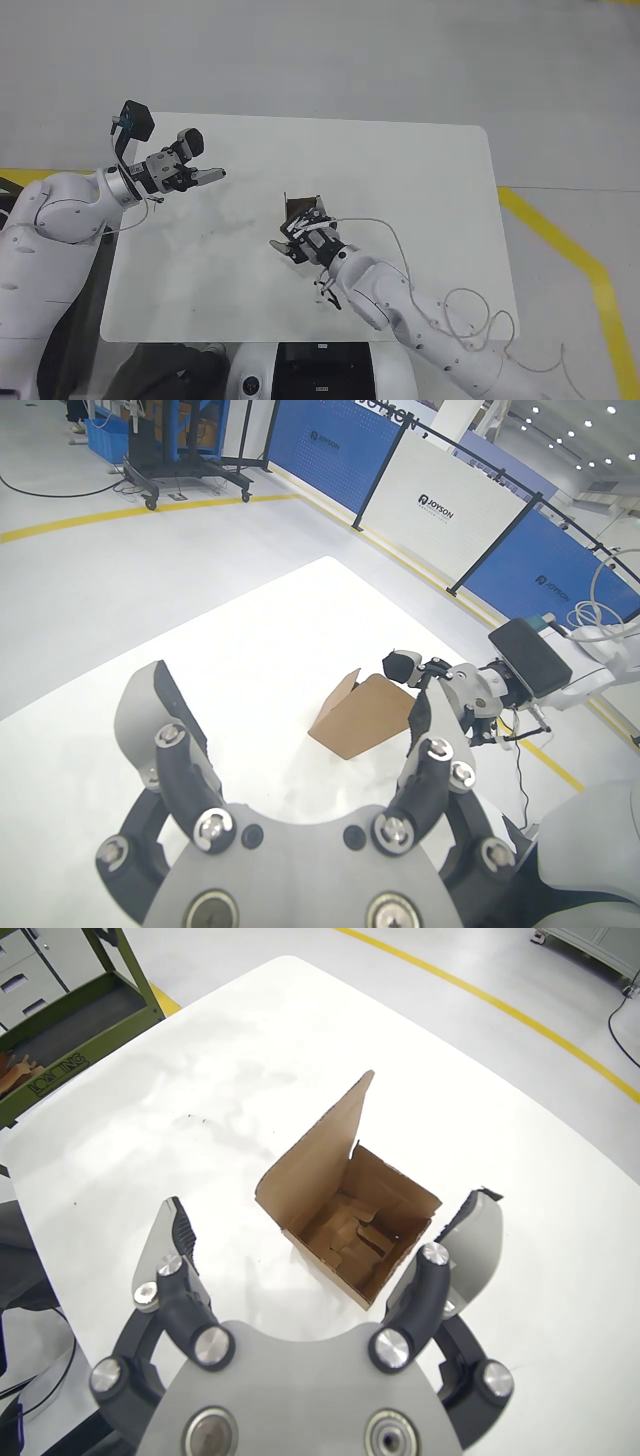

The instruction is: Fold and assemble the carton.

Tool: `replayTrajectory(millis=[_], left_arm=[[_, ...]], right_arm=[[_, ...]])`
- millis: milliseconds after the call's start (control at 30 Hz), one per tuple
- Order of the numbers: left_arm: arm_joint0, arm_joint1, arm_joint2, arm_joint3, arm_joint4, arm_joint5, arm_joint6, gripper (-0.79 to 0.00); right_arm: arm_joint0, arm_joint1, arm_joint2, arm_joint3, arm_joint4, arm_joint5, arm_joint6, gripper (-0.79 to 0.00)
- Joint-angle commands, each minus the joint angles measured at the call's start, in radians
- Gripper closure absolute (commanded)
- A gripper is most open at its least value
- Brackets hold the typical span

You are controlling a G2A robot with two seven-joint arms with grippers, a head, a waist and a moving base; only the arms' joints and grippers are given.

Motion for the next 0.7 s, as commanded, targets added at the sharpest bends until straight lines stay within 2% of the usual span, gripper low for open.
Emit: replayTrajectory(millis=[0, 233, 667], left_arm=[[0.0, 0.0, 0.0, 0.0, 0.0, 0.0, 0.0, -0.785], [0.0, 0.0, 0.0, 0.0, 0.0, 0.0, 0.0, -0.785], [0.0, 0.0, 0.0, 0.0, 0.0, 0.0, 0.0, -0.785]], right_arm=[[0.006, -0.01, -0.007, 0.015, -0.007, 0.039, 0.006, -0.785], [-0.015, -0.024, 0.012, 0.015, -0.016, 0.11, 0.07, -0.785], [-0.106, -0.008, 0.144, -0.03, -0.054, 0.169, 0.155, -0.785]])
